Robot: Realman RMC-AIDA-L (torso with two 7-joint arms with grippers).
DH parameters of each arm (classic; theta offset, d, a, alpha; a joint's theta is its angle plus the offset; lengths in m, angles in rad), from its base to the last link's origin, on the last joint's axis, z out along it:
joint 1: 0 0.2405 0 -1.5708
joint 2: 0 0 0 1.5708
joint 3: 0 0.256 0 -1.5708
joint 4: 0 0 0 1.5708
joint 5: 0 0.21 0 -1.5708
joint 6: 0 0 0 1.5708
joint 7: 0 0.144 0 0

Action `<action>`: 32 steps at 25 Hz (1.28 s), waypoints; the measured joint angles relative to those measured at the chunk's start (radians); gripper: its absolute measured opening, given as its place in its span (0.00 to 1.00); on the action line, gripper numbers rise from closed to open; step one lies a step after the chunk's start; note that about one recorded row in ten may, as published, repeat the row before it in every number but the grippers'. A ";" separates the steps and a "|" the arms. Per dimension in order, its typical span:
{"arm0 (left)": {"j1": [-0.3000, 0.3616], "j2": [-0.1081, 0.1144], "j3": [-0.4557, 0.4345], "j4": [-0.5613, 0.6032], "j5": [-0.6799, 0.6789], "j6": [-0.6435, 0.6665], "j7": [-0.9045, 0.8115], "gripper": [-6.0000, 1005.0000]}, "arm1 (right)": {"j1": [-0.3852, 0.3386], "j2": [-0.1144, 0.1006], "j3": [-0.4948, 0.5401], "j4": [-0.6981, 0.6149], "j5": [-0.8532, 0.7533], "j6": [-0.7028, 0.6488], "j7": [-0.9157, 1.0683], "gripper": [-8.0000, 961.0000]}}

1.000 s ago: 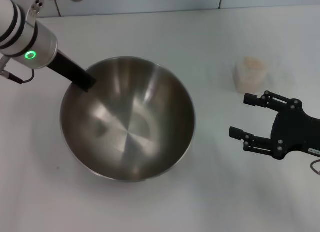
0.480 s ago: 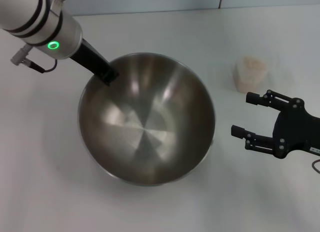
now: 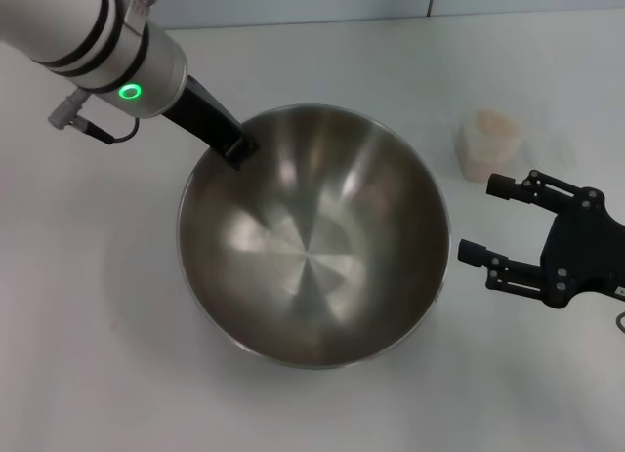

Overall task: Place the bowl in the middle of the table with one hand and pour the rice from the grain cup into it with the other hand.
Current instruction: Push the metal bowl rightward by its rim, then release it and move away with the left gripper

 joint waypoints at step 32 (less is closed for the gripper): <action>-0.013 -0.002 0.082 -0.145 -0.096 -0.220 0.097 0.06 | -0.003 0.003 0.002 0.020 0.001 -0.051 -0.024 0.82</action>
